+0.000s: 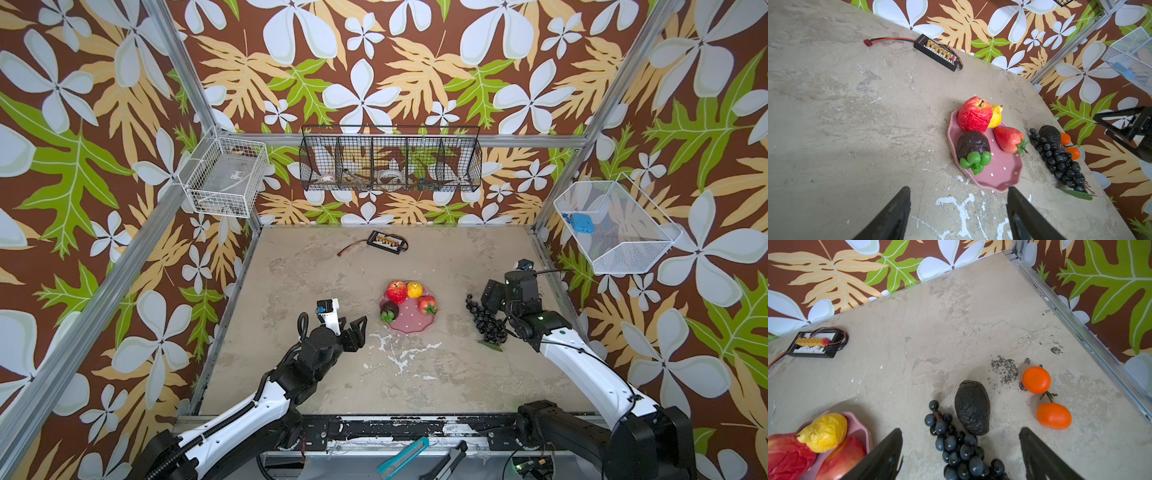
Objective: Arrange fruit in a fruit bowl
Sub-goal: Pick up the fruit from the middle-right of the table.
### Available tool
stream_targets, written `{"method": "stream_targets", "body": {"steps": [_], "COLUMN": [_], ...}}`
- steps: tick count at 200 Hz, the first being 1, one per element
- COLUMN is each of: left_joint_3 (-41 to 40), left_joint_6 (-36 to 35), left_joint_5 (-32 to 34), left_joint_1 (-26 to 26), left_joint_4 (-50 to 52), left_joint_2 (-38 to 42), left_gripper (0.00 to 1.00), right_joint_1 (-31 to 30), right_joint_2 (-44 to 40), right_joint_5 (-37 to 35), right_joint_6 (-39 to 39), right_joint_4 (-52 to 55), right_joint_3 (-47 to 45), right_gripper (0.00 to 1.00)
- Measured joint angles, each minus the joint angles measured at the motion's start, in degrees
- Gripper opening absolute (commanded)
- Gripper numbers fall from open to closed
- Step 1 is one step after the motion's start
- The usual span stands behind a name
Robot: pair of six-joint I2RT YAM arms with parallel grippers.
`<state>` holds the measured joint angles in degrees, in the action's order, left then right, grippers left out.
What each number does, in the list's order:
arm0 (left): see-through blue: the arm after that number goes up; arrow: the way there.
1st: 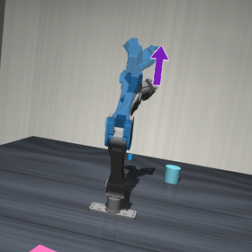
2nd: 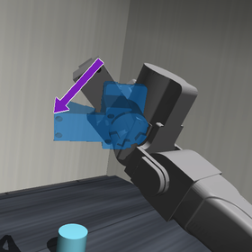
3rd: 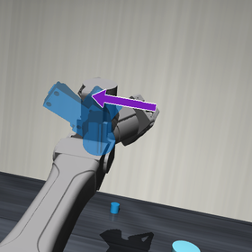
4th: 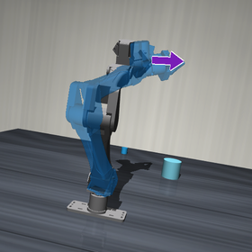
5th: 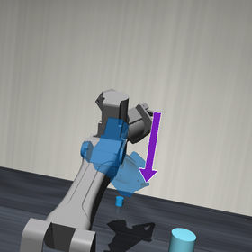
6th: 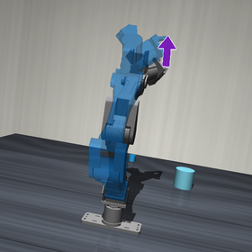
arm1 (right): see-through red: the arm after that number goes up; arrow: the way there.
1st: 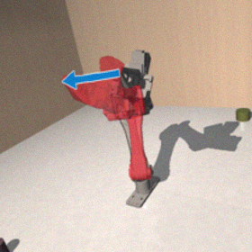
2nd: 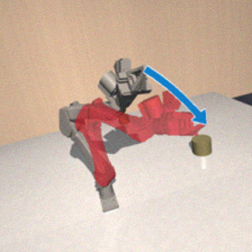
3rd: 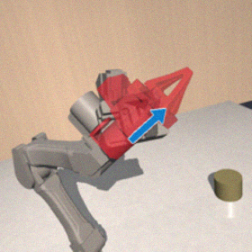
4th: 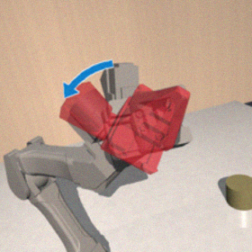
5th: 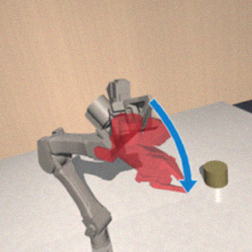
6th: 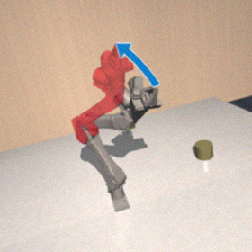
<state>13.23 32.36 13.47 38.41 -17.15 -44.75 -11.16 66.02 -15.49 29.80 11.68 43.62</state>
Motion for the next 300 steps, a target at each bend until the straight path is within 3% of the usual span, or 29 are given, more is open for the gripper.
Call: {"method": "stream_targets", "body": {"steps": [61,91,180,300], "left_joint_3": [-4.13,-4.72,-4.70,-4.70], "left_joint_6": [-4.22,-4.22,-4.20,-4.17], "left_joint_5": [0.35,0.13,-0.17,-0.22], "left_joint_1": [0.00,0.00,0.00,0.00], "left_joint_4": [-3.82,-4.52,-5.38,-5.73], "left_joint_2": [3.21,3.56,3.89,2.84], "left_gripper": [0.78,0.78,0.79,0.79], "right_joint_1": [4.04,7.32,9.07,9.18], "right_joint_2": [13.05,15.87,25.68,30.21], "right_joint_5": [2.05,3.65,10.01,12.28], "right_joint_6": [1.25,0.59,-3.15,-3.43], "right_joint_4": [-0.07,0.59,0.87,-0.09], "right_joint_3": [6.47,6.51,9.75,9.86], "right_gripper": [0.87,0.86,0.85,0.68]}}
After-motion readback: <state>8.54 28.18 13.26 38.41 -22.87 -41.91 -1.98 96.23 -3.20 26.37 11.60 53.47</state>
